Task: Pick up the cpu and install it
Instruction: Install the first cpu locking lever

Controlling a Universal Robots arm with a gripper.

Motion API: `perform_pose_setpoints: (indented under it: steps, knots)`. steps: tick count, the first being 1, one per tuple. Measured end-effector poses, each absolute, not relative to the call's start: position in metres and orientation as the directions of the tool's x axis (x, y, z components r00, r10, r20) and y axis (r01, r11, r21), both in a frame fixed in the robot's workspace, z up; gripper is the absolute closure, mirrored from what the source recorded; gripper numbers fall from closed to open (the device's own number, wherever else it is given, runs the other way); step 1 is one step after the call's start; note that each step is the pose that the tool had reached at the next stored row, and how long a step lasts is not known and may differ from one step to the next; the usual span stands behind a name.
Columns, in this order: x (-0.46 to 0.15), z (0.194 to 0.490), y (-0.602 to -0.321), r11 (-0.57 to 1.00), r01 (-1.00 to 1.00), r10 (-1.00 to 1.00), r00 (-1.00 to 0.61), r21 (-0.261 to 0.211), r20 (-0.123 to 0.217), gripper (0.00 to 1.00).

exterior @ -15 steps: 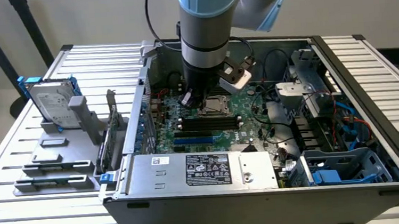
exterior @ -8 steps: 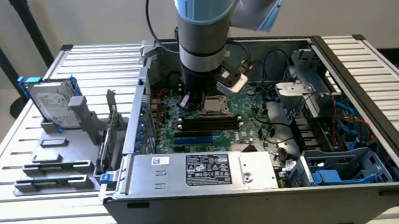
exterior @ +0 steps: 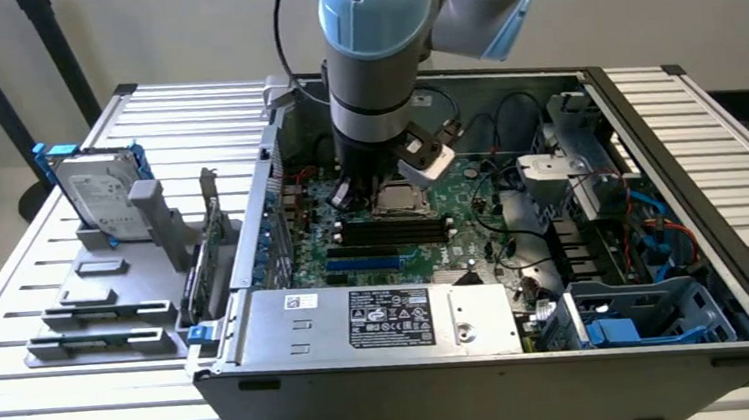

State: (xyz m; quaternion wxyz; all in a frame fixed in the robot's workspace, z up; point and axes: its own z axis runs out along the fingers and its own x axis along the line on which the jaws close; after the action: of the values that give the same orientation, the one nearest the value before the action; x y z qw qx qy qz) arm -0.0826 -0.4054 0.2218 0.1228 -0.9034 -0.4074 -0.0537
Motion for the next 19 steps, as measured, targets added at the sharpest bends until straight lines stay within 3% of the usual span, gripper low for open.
perform_pose_setpoints:
  steps: [19]
  knots:
    - [-0.086, 0.199, -0.397, -0.638, 0.749, 0.723, 0.662, -0.178, 0.197, 0.89]
